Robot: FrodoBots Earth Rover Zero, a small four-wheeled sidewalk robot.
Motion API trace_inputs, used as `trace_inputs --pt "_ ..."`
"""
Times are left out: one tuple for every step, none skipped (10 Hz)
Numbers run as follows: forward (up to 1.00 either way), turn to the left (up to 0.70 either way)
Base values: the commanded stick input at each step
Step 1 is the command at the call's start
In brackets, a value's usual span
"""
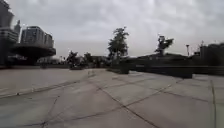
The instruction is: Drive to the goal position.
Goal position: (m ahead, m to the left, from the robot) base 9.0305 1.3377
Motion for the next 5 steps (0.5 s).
trace_inputs --pt "1.0 -0.37" --pt "1.0 -0.37" --pt "1.0 -0.37" --pt "1.0 -0.37" --pt "1.0 -0.37"
